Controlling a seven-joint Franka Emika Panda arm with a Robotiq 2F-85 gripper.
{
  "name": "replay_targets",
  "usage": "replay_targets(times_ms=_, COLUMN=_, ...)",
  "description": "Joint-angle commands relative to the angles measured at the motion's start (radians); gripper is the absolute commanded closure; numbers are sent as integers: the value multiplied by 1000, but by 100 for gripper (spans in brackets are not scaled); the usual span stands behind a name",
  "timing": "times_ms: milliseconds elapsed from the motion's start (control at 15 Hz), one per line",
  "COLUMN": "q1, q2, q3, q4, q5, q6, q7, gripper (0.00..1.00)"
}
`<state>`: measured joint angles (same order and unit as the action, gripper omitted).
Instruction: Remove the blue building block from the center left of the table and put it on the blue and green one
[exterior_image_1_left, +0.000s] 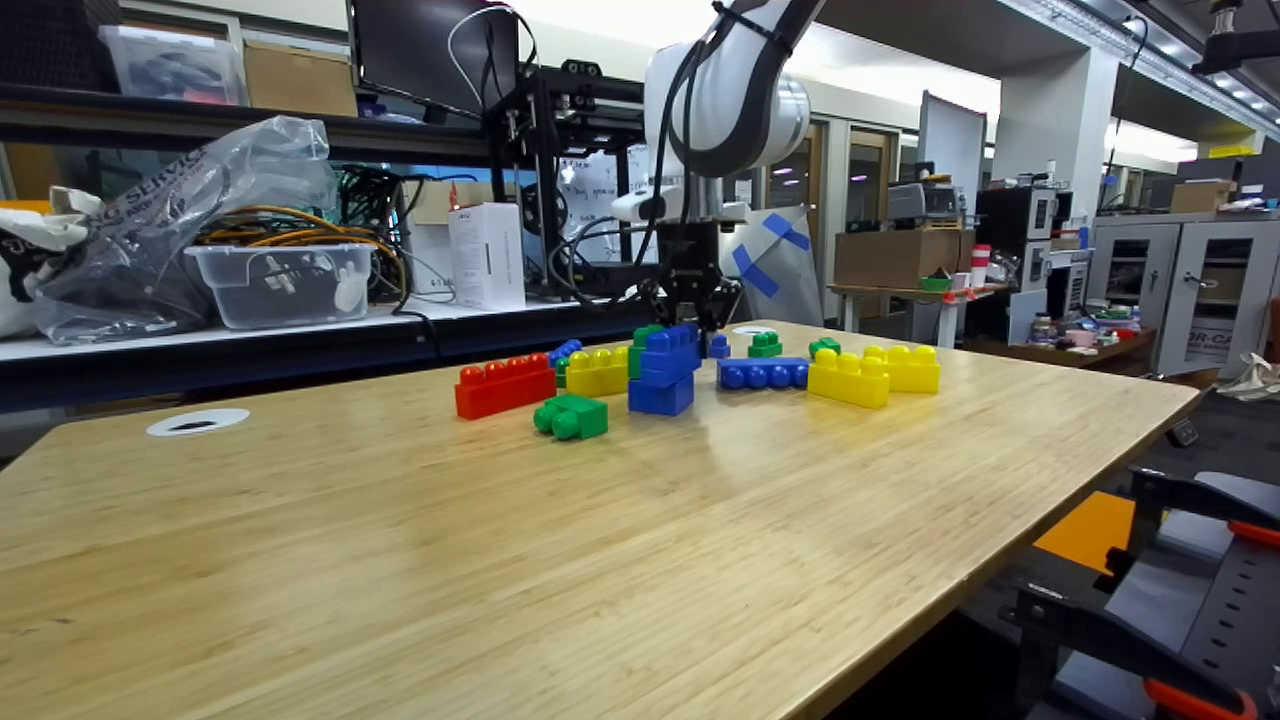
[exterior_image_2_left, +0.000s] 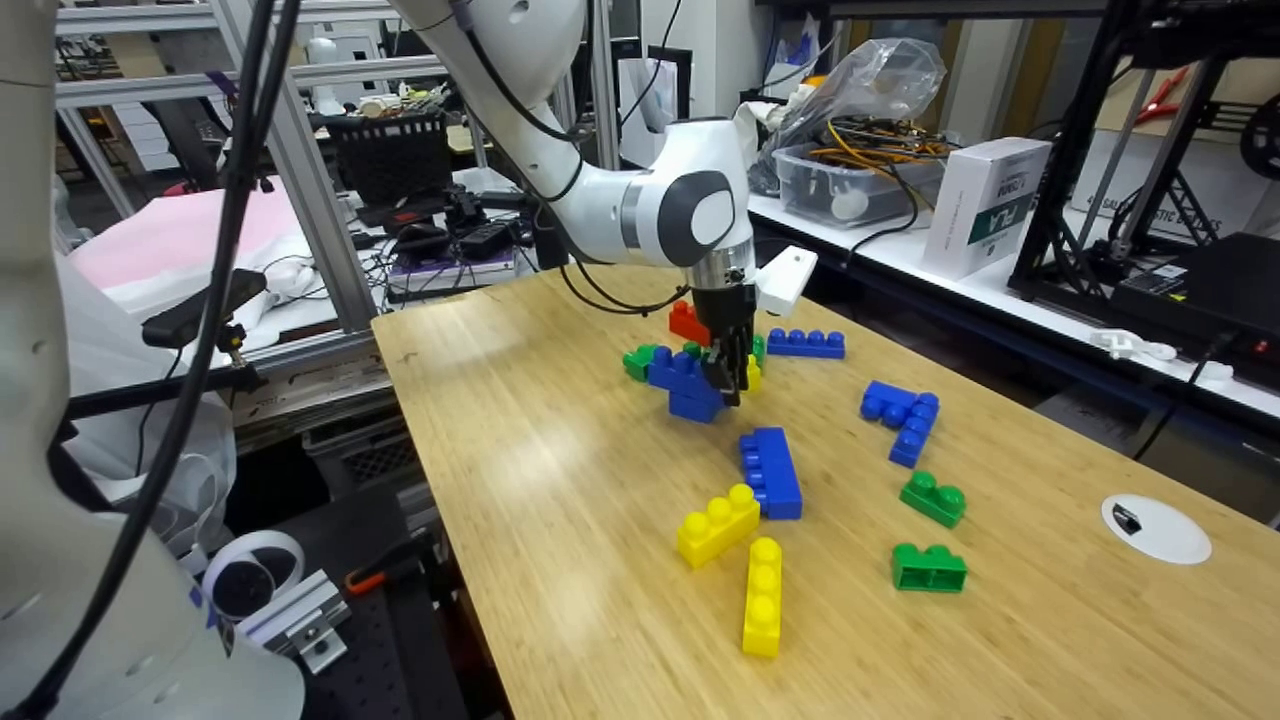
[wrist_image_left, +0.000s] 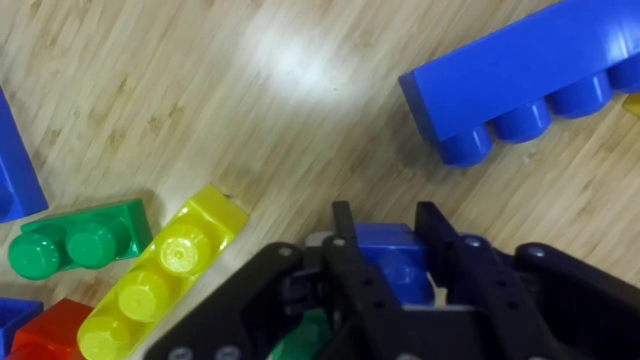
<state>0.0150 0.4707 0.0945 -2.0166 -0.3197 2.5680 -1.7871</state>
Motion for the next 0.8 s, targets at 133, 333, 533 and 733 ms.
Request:
replay_targets(times_ms=133, q1=15, q2=-5, q3=-15, q4=8, q5=-34, q6=-11, q7=19, gripper=89)
replay_targets(times_ms=333, q1=20, q2=-13, q3=-17, q4=6, q5=-47, q6=-13, q7=24, gripper=39)
replay_targets(times_ms=533, q1=27, q2=-27, q3=-18, q4=0, q5=-62, q6=-10, q7=34, gripper=24)
replay_targets(times_ms=733, q1=39, q2=-47, q3=-22, q4=-5, q5=-79, q6=-20, q7=50, gripper=5)
